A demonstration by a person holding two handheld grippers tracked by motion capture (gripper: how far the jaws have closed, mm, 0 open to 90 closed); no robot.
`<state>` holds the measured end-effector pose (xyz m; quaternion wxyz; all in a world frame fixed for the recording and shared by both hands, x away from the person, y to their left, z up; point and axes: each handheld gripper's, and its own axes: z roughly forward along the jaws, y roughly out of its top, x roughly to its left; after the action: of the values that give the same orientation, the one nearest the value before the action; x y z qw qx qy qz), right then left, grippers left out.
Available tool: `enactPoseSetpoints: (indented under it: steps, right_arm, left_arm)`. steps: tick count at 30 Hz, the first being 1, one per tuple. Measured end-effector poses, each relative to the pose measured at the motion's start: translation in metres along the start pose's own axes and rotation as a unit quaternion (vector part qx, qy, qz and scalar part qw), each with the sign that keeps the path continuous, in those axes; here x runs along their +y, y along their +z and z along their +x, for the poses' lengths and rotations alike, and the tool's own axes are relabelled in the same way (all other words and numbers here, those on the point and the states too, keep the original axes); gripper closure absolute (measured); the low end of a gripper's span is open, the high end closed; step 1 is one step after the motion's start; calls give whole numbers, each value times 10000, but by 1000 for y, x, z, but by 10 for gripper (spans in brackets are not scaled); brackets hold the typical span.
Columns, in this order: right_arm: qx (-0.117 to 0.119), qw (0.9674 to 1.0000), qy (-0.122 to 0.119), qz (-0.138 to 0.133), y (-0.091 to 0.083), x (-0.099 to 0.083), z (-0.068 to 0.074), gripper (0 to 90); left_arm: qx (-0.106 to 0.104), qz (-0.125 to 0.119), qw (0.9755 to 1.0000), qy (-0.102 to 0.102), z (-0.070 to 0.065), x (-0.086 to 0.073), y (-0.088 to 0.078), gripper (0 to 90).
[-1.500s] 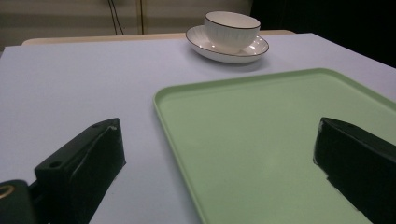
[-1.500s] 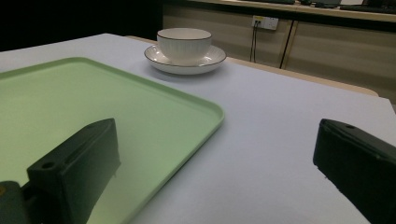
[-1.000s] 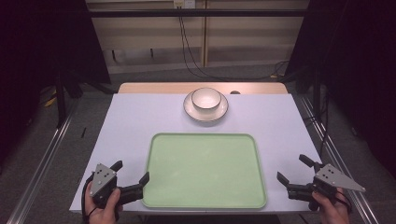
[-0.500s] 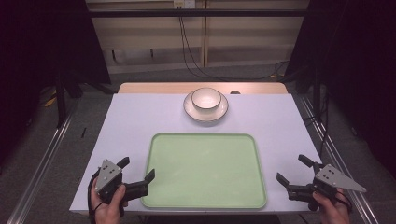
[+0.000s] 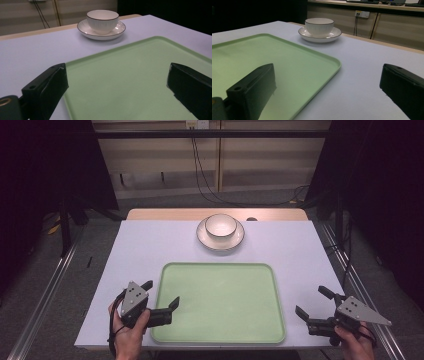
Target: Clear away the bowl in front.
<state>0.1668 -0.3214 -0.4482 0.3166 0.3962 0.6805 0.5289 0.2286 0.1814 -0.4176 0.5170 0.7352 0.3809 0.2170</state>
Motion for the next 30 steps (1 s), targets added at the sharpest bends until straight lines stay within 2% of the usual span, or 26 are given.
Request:
enactPoseSetpoints:
  steps: [3,4,5,9,10,12,13,14,15,18,19,24,26,29,30]
  right_arm:
    - [8,10000,32,-13,-1,0,0,0]
    - [8,10000,32,-13,-1,0,0,0]
    - [25,10000,33,-3,-2,0,-1,0]
    - [39,10000,39,-26,-1,0,0,0]
    - [38,10000,40,-28,-1,0,0,0]
    - [30,10000,26,-31,-1,0,0,0]
    - [47,10000,13,-27,-2,0,0,0]
    - [43,10000,20,-32,-2,0,0,0]
    - [44,10000,25,-36,-2,0,-1,0]
    - [70,9999,83,-33,-2,0,-1,0]
    - [61,9999,101,-54,-2,0,-1,0]
    - [94,9998,110,-98,-3,1,-1,0]
    - [101,9999,65,-100,-3,0,-1,0]
    - [120,9999,63,-79,-3,1,-1,0]
    - [147,9998,76,-78,-3,1,-1,0]
  left_arm:
    - [-108,-8,9999,8,-1,5,6,35]
    - [-97,-30,9999,7,-1,7,7,35]
    - [-92,-44,9999,98,-1,11,11,35]
    - [-141,-53,9998,87,0,16,17,37]
    - [-183,-84,9997,138,1,17,21,40]
    - [-134,-79,9998,128,2,17,23,57]
    - [-264,7,9994,240,2,19,28,48]
    - [-291,22,9991,292,1,20,30,45]
    - [-359,-9,9990,282,1,21,32,47]
    - [-331,-15,9990,283,2,24,38,48]
    - [-385,-33,9988,294,4,25,40,50]
    - [-485,68,9983,320,7,31,53,56]
    - [-668,59,9974,280,9,37,61,54]
    - [-708,82,9970,284,8,42,68,58]
    - [-700,110,9969,349,8,44,71,59]
